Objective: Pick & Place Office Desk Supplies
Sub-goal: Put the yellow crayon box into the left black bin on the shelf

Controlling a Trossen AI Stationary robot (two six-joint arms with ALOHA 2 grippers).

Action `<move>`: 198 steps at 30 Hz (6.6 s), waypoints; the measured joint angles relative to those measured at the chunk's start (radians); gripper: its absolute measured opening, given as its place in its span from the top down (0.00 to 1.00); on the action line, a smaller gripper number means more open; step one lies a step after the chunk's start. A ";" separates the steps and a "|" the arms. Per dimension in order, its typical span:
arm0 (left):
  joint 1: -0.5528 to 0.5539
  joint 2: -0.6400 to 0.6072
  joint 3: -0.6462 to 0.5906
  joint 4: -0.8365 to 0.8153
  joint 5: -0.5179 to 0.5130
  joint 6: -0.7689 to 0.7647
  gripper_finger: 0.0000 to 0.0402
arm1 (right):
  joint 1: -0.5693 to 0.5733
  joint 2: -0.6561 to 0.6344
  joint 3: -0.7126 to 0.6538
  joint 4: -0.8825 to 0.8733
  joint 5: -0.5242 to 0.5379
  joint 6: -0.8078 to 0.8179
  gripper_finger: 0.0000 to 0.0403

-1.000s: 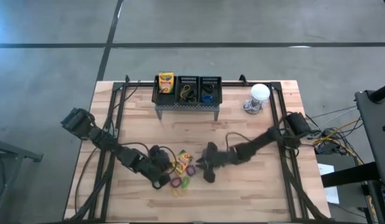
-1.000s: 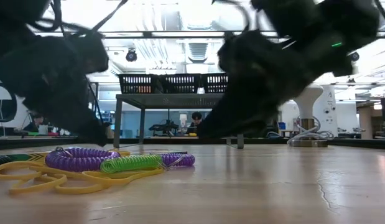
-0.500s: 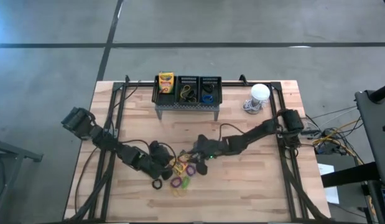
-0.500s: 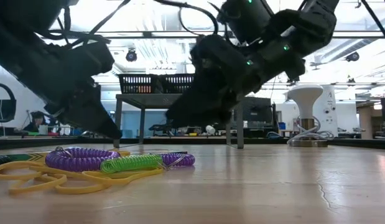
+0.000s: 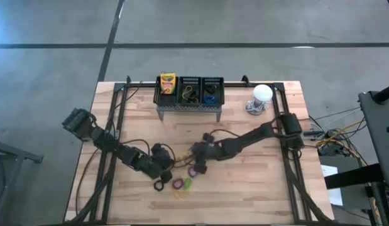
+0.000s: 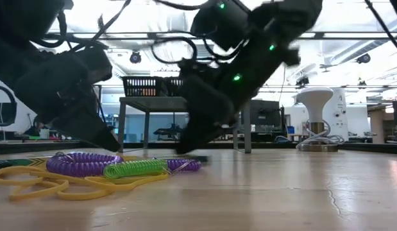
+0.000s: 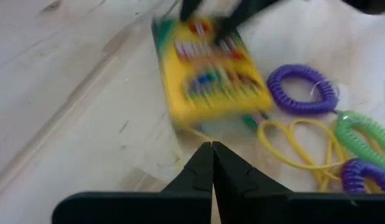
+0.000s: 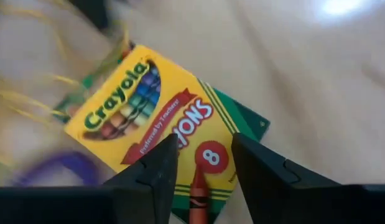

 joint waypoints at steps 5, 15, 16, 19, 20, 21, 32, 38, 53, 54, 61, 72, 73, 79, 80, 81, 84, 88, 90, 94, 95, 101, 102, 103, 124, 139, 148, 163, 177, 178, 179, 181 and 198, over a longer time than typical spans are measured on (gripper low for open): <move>0.000 0.000 0.004 0.111 0.043 0.067 0.99 | 0.072 -0.100 0.005 -0.269 0.211 0.159 0.68; 0.030 0.135 0.093 0.341 0.065 0.220 0.99 | 0.115 -0.354 -0.273 -0.195 0.331 0.289 0.64; 0.041 0.164 0.108 0.323 0.065 0.220 0.99 | 0.109 -0.366 -0.314 -0.149 0.327 0.291 0.62; 0.081 0.245 0.172 0.237 0.064 0.218 0.99 | 0.085 -0.399 -0.434 0.080 0.234 0.233 0.58; 0.094 0.263 0.191 0.184 0.063 0.208 0.99 | 0.075 -0.404 -0.469 0.171 0.194 0.211 0.56; 0.107 0.278 0.211 0.145 0.061 0.191 0.99 | 0.065 -0.408 -0.502 0.262 0.153 0.197 0.54; 0.155 0.308 0.283 0.019 0.053 0.170 0.99 | -0.049 -0.341 -0.624 0.527 -0.087 0.237 0.42; 0.171 0.335 0.283 0.041 0.025 0.189 0.99 | -0.081 -0.255 -0.565 0.543 -0.201 0.250 0.41; 0.176 0.298 0.277 -0.003 0.001 0.269 0.99 | -0.066 -0.248 -0.518 0.514 -0.362 0.189 0.42; 0.172 0.282 0.274 -0.023 -0.014 0.270 0.99 | -0.061 -0.249 -0.520 0.514 -0.372 0.189 0.42; 0.167 0.208 0.274 -0.062 -0.091 0.313 0.99 | -0.004 -0.248 -0.519 0.542 -0.372 0.157 0.43; 0.169 0.208 0.275 0.025 -0.086 0.383 0.99 | 0.019 -0.244 -0.465 0.547 -0.349 0.075 0.44; 0.169 0.208 0.275 0.049 -0.085 0.408 0.99 | 0.019 -0.244 -0.461 0.547 -0.349 0.067 0.44; 0.177 0.208 0.277 0.167 -0.056 0.550 0.99 | 0.020 -0.219 -0.442 0.548 -0.303 0.025 0.44; 0.178 0.208 0.277 0.172 -0.050 0.556 0.99 | 0.019 -0.213 -0.438 0.548 -0.296 0.018 0.44; 0.181 0.208 0.278 0.174 -0.048 0.557 0.99 | 0.019 -0.211 -0.437 0.545 -0.296 0.015 0.44; 0.185 0.208 0.278 0.175 -0.041 0.558 0.99 | 0.019 -0.212 -0.434 0.546 -0.292 -0.008 0.44; 0.190 0.208 0.280 0.189 -0.040 0.565 0.99 | 0.026 -0.212 -0.434 0.550 -0.284 -0.034 0.44; 0.191 0.208 0.279 0.186 -0.040 0.566 0.99 | 0.029 -0.210 -0.434 0.550 -0.263 -0.034 0.44; 0.191 0.208 0.279 0.161 -0.022 0.562 0.98 | 0.030 -0.210 -0.434 0.549 -0.250 -0.039 0.44; 0.191 0.208 0.279 0.155 -0.002 0.570 0.97 | 0.030 -0.210 -0.434 0.549 -0.249 -0.039 0.44; 0.192 0.200 0.279 0.148 0.124 0.643 0.77 | 0.034 -0.212 -0.434 0.547 -0.248 -0.039 0.44; 0.191 0.200 0.279 0.148 0.128 0.638 0.72 | 0.034 -0.212 -0.434 0.545 -0.248 -0.039 0.44; 0.191 0.203 0.279 0.154 0.127 0.625 0.67 | 0.034 -0.212 -0.434 0.544 -0.248 -0.039 0.44; 0.189 0.330 0.367 0.306 -0.128 0.427 0.39 | 0.034 -0.213 -0.435 0.543 -0.249 -0.039 0.44; 0.187 0.330 0.359 0.195 -0.289 0.421 0.96 | 0.034 -0.214 -0.435 0.534 -0.251 -0.039 0.44; 0.184 0.320 0.359 0.140 -0.245 0.502 0.99 | 0.039 -0.303 -0.422 0.219 -0.189 -0.017 0.44; 0.279 0.471 0.418 0.272 -0.005 0.658 0.54 | 0.290 -0.417 -0.454 0.130 0.352 0.125 0.44; 0.237 0.479 0.561 -0.009 -0.242 0.612 0.96 | 0.300 -0.408 -0.456 0.122 0.415 0.104 0.44; 0.223 0.460 0.561 -0.017 -0.262 0.613 0.97 | 0.302 -0.409 -0.456 0.112 0.414 0.104 0.44; 0.207 0.431 0.561 -0.036 -0.284 0.617 0.98 | 0.305 -0.410 -0.456 0.106 0.413 0.107 0.44; 0.170 0.358 0.562 -0.079 -0.329 0.630 0.98 | 0.316 -0.410 -0.455 0.115 0.413 0.130 0.44; 0.104 -0.441 0.560 -0.645 -0.379 0.687 1.00 | 0.412 -0.357 -0.458 0.254 0.469 0.163 0.44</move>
